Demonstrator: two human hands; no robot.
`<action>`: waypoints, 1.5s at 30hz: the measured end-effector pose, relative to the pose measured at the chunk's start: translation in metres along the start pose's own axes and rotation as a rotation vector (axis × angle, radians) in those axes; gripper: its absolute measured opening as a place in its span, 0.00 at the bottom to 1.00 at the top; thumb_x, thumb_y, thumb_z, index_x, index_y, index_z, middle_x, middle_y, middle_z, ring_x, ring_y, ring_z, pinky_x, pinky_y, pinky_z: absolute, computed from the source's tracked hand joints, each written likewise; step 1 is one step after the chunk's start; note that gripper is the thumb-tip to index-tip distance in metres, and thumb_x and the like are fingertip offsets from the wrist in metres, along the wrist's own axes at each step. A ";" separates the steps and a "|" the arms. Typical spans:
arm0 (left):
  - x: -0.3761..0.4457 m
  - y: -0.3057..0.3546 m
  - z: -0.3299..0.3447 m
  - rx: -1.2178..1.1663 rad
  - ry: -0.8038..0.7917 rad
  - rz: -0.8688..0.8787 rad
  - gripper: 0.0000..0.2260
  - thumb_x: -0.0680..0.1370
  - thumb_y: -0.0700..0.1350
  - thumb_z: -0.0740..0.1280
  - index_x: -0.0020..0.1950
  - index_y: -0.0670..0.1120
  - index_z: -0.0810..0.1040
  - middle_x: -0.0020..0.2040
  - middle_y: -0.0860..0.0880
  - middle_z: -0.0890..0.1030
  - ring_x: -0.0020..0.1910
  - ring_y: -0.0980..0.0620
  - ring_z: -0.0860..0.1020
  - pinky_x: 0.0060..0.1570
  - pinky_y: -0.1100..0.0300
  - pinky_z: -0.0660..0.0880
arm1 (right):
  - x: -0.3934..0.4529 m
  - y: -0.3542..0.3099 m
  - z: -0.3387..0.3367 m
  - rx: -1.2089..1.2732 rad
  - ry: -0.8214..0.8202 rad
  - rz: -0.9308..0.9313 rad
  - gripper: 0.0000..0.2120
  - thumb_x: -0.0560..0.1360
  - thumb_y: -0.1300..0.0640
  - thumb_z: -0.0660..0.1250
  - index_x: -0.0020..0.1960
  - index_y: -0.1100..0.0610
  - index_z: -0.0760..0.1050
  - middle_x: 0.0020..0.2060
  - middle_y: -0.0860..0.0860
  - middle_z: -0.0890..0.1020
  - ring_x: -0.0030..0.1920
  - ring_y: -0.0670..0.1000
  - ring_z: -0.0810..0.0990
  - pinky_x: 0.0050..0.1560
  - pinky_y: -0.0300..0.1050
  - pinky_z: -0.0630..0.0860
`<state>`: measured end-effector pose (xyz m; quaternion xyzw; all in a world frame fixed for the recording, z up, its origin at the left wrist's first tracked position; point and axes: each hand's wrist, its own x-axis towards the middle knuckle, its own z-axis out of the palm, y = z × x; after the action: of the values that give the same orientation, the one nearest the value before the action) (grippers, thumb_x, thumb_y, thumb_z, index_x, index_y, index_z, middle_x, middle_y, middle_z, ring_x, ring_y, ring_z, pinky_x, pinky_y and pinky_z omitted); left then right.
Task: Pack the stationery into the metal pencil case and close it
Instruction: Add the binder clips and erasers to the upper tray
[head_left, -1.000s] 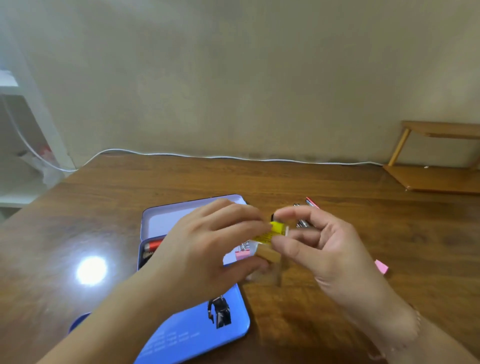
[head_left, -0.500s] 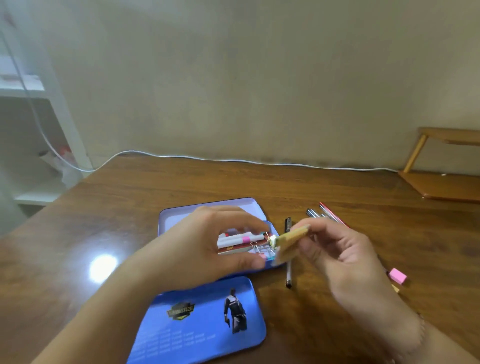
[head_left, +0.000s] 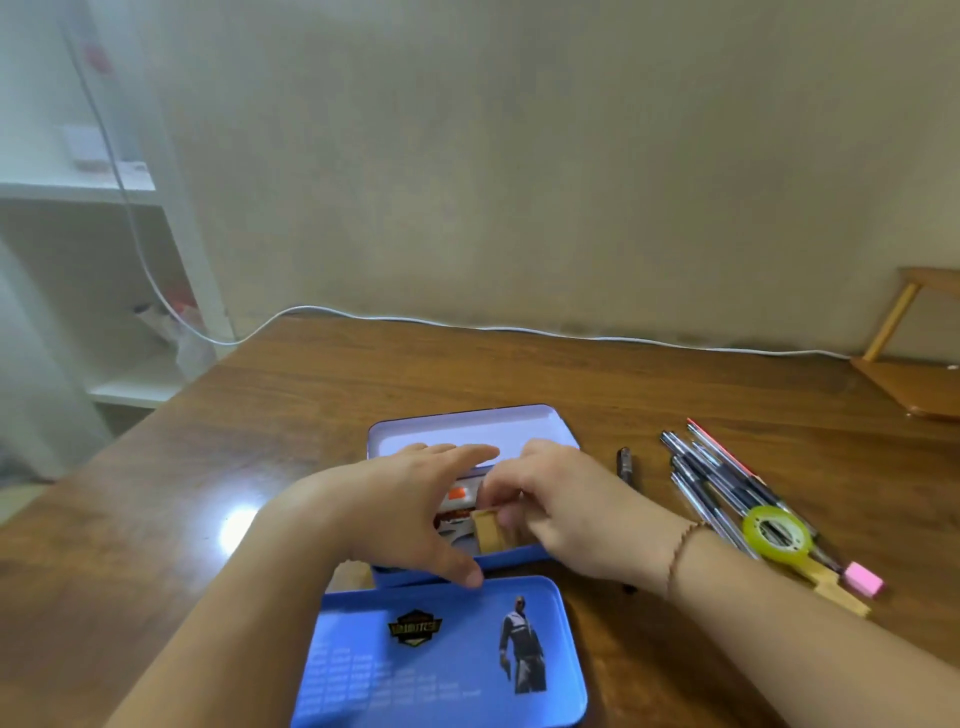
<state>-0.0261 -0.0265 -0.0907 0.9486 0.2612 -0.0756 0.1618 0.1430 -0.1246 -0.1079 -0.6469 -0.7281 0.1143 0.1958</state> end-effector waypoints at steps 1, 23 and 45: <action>0.000 0.000 0.000 0.002 0.005 0.001 0.48 0.67 0.63 0.75 0.78 0.62 0.48 0.77 0.61 0.60 0.75 0.57 0.59 0.71 0.55 0.64 | 0.001 -0.001 0.002 0.011 -0.013 0.003 0.13 0.75 0.61 0.64 0.52 0.46 0.79 0.42 0.47 0.74 0.44 0.46 0.73 0.48 0.40 0.72; 0.007 0.007 0.008 0.081 0.241 0.263 0.10 0.78 0.51 0.68 0.58 0.59 0.81 0.58 0.60 0.76 0.59 0.58 0.67 0.59 0.56 0.70 | -0.055 0.037 -0.012 -0.192 -0.003 0.018 0.20 0.74 0.35 0.54 0.57 0.39 0.78 0.55 0.31 0.75 0.64 0.37 0.63 0.65 0.47 0.66; -0.009 0.001 -0.002 0.095 -0.003 0.026 0.42 0.68 0.66 0.72 0.76 0.64 0.54 0.74 0.63 0.59 0.73 0.56 0.57 0.70 0.48 0.66 | -0.065 0.048 -0.007 -0.284 0.183 0.015 0.17 0.70 0.34 0.60 0.52 0.41 0.77 0.54 0.35 0.76 0.61 0.39 0.68 0.60 0.44 0.71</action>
<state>-0.0336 -0.0309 -0.0860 0.9583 0.2450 -0.0873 0.1181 0.1952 -0.1824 -0.1306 -0.6811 -0.7113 -0.0476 0.1671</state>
